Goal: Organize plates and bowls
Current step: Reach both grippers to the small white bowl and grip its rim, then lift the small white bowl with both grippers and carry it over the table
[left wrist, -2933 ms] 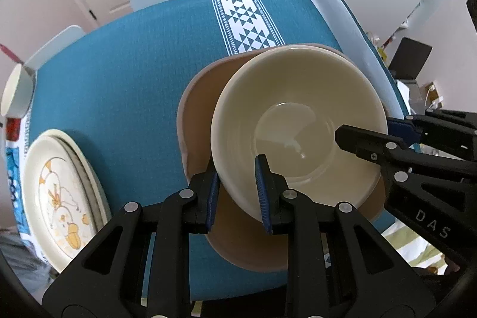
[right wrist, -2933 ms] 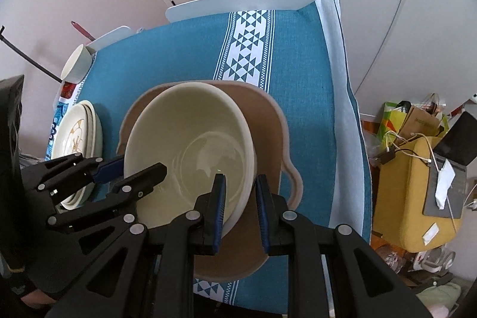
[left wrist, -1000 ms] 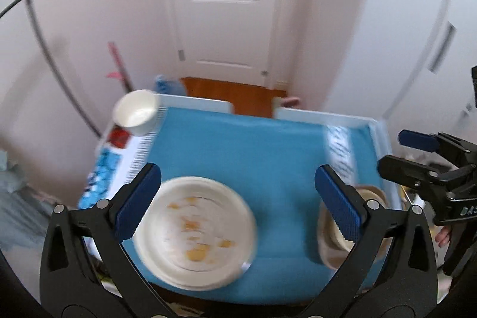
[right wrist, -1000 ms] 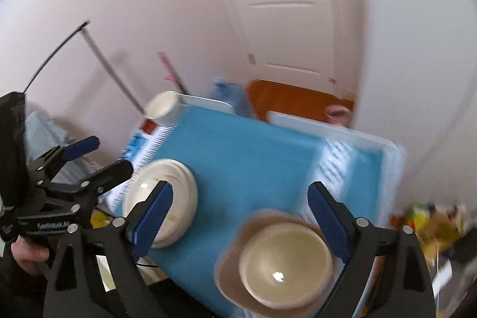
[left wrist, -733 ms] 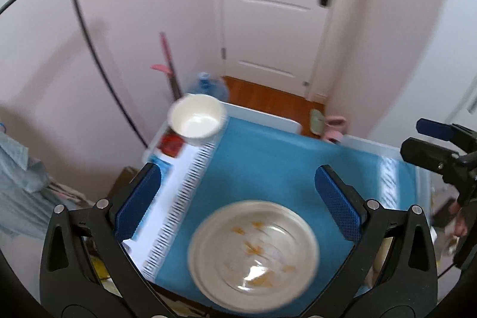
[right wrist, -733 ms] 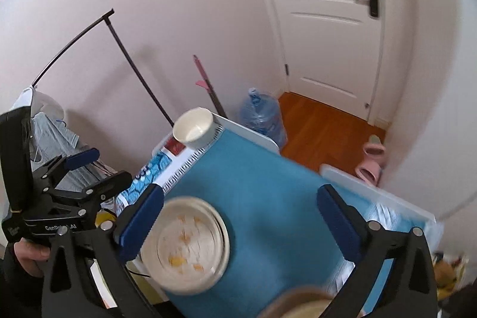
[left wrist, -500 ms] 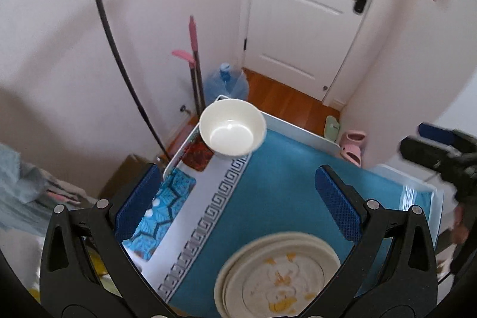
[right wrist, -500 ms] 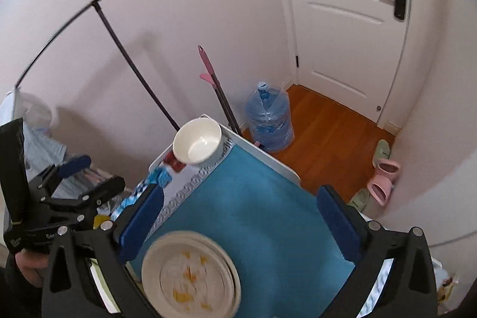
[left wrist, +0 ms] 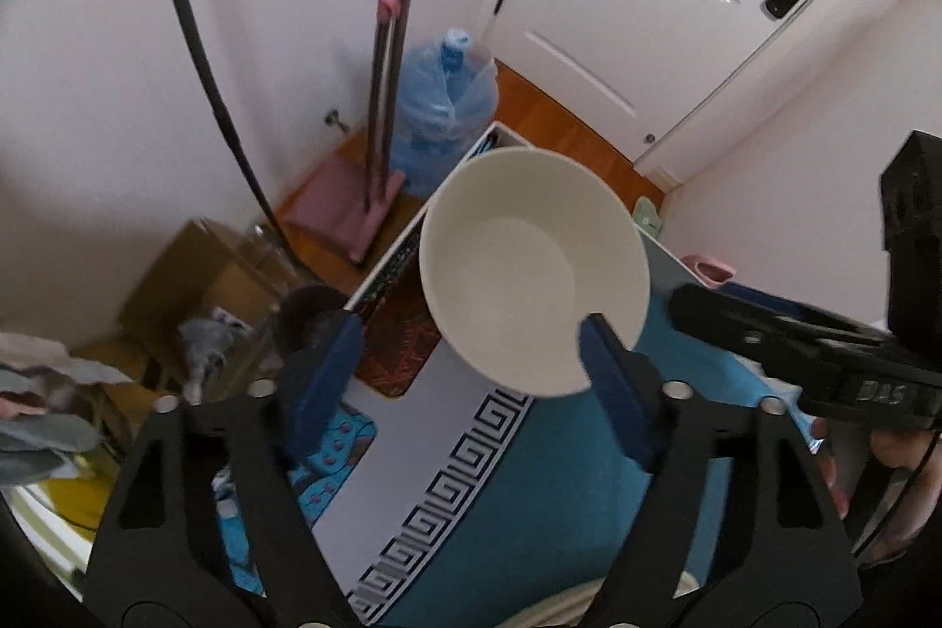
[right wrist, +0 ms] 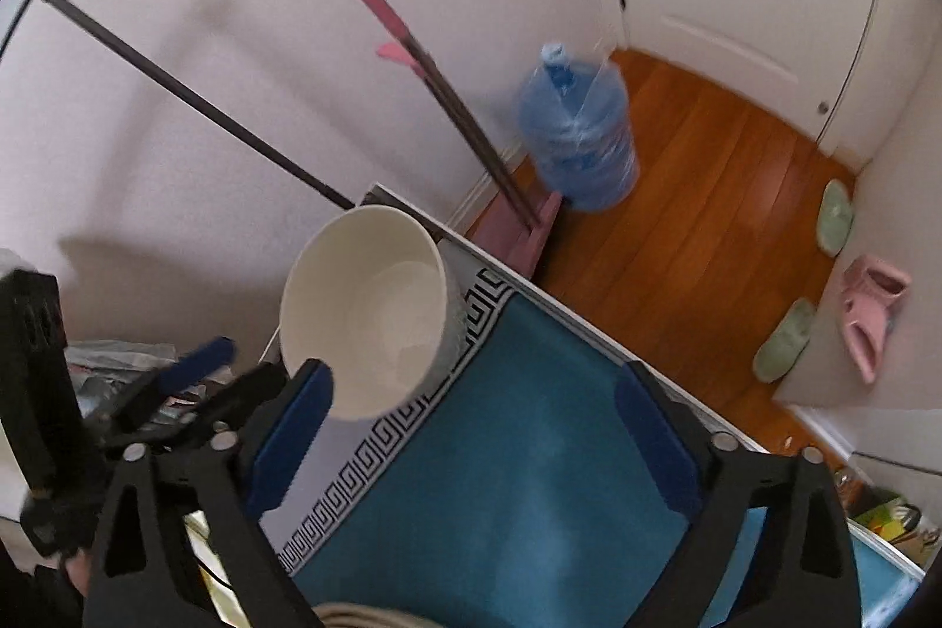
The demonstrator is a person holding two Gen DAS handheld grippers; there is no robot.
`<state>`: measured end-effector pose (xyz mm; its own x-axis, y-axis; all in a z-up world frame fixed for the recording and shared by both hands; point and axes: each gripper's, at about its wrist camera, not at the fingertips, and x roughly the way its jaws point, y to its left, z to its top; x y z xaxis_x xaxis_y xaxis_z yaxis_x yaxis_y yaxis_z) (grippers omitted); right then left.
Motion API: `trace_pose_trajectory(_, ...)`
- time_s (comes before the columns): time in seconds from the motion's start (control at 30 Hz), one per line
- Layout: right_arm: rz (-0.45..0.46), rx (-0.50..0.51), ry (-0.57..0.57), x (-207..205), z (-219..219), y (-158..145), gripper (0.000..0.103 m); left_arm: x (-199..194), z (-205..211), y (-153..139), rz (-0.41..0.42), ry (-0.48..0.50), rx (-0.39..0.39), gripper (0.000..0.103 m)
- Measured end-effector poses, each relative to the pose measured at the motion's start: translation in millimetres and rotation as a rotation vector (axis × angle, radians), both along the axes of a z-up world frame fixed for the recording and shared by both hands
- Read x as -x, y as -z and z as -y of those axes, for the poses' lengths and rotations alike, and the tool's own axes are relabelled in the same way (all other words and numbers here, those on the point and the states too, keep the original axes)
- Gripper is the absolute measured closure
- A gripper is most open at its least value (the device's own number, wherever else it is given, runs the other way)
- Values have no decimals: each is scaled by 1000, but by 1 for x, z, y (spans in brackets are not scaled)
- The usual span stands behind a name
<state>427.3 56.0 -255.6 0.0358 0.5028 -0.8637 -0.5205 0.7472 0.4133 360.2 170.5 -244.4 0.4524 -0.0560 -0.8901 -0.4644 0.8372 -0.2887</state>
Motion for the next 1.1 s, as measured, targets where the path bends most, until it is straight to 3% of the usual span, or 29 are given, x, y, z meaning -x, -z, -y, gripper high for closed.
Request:
trace_pose_trajectory(0.27, -53, -17, -46, -12, -26, 30, 54, -13, -5, 32, -24, -13, 47, 68)
trace_pose_trajectory(0.33, -54, -13, -59, -13, -30, 33, 69, -15, -9, 35, -25, -29, 44, 81)
trace_pose_trajectory(0.43, -64, -35, -79, -11, -34, 36, 81, -14, -15, 41, -15, -51, 66, 83)
trace_pose_trajectory(0.8, -5, -6, -70, 3, -32, 26, 83, -11, -13, 34, -9, -22, 38, 84)
trace_pose_trajectory(1.1, 54, -41, 13, 24, -3, -10, 83, 3, 20, -8, 45, 69, -32, 84)
